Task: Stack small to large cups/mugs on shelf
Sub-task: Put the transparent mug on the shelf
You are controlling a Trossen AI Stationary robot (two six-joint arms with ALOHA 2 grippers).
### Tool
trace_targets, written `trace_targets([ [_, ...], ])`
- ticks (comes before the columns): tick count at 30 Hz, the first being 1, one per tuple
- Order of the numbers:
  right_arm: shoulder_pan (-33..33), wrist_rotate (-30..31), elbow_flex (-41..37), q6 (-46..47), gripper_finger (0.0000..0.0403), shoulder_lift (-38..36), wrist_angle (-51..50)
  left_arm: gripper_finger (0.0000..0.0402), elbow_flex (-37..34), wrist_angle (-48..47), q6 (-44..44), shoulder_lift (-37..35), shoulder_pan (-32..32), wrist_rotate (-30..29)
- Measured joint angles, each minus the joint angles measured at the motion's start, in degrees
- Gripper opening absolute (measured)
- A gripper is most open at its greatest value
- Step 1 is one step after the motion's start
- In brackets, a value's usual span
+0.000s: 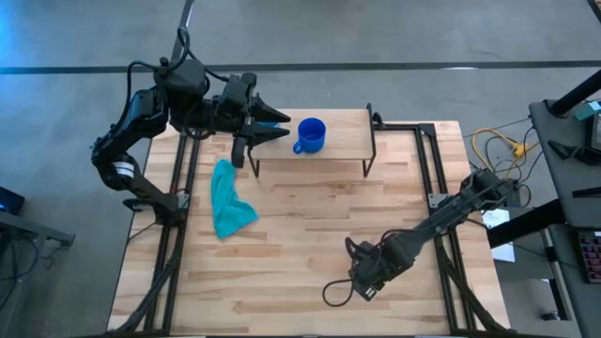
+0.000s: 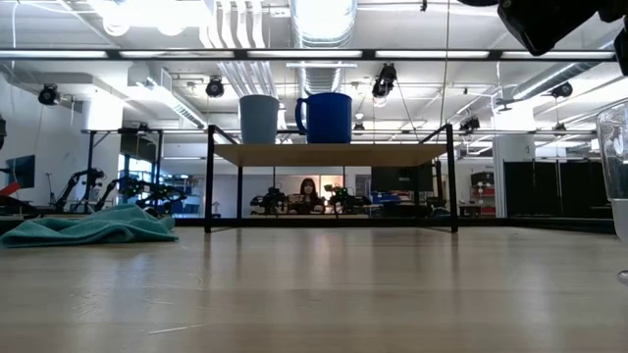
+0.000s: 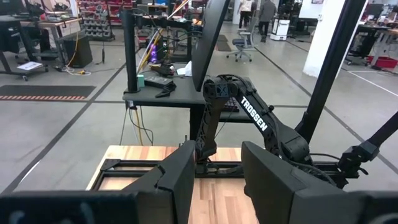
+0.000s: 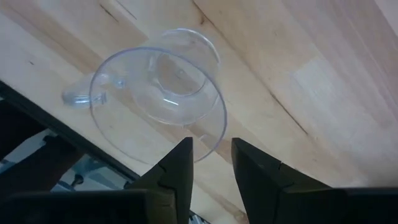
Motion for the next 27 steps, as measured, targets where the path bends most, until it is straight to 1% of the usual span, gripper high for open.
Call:
trace_targets([
  [16,0.0,0.02,-0.02,-0.07,0.0104,4.21,1.34,0.0118,0.0,-0.11,0.37,0.01,0.0,0.0],
  [27,0.0,0.02,0.07,-0.1,0.0073,4.13,1.67,0.0118,0.0,-0.29,0.37,0.01,0.0,0.0],
])
